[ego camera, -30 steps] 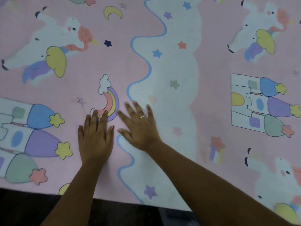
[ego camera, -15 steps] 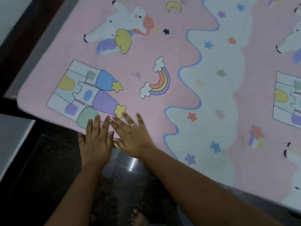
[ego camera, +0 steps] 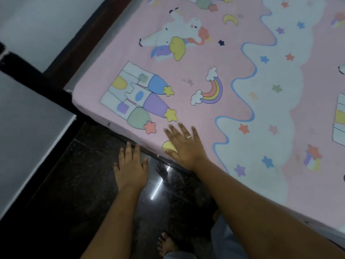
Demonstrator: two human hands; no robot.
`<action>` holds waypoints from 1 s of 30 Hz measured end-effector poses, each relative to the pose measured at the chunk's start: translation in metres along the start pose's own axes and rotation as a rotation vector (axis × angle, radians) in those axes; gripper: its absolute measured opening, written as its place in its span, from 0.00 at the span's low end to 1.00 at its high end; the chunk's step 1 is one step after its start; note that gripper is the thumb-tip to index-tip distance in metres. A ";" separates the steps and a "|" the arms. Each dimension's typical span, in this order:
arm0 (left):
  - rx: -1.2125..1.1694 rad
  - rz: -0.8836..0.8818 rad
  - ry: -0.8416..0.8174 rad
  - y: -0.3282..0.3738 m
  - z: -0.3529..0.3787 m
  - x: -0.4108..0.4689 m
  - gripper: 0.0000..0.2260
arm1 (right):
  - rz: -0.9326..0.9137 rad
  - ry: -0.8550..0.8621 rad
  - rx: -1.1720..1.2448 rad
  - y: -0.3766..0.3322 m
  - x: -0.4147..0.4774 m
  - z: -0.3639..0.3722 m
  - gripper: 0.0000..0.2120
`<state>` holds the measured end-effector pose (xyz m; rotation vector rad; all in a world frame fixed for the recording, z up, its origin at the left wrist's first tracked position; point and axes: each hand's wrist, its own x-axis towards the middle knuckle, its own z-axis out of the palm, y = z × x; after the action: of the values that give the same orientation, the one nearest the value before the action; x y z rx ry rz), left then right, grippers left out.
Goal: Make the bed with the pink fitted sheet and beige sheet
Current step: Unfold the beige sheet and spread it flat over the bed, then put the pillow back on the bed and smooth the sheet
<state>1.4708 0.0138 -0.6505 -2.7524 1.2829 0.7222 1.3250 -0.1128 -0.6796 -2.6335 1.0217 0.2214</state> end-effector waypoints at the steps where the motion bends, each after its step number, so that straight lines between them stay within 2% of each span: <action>1: -0.014 -0.037 -0.018 -0.010 0.001 -0.010 0.27 | -0.071 -0.003 -0.017 -0.015 0.001 0.000 0.34; 6: -0.185 -0.260 -0.095 -0.073 0.007 -0.064 0.25 | -0.478 -0.268 0.004 -0.097 -0.006 0.004 0.32; 10: -0.320 -0.420 -0.117 -0.133 0.013 -0.113 0.20 | -0.479 -0.301 0.098 -0.162 -0.027 0.006 0.28; 15: -0.423 -0.604 -0.006 -0.184 -0.014 -0.182 0.19 | -0.563 -0.358 0.107 -0.235 -0.047 -0.011 0.30; 18: -0.572 -0.663 0.159 -0.209 -0.036 -0.224 0.16 | -0.702 -0.317 0.072 -0.278 -0.061 -0.034 0.38; 23: -0.984 -0.797 0.523 -0.220 -0.078 -0.310 0.07 | -0.887 -0.307 0.048 -0.347 -0.091 -0.086 0.35; 26: -1.223 -0.923 0.766 -0.214 -0.100 -0.363 0.06 | -0.989 -0.260 0.013 -0.387 -0.114 -0.117 0.38; 30: -1.687 -1.074 1.038 -0.211 -0.120 -0.425 0.08 | -1.141 -0.219 -0.051 -0.442 -0.148 -0.157 0.39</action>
<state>1.4366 0.4343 -0.4027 -4.0423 -2.1785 0.0374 1.5210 0.2362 -0.3948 -2.6923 -0.6061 0.2409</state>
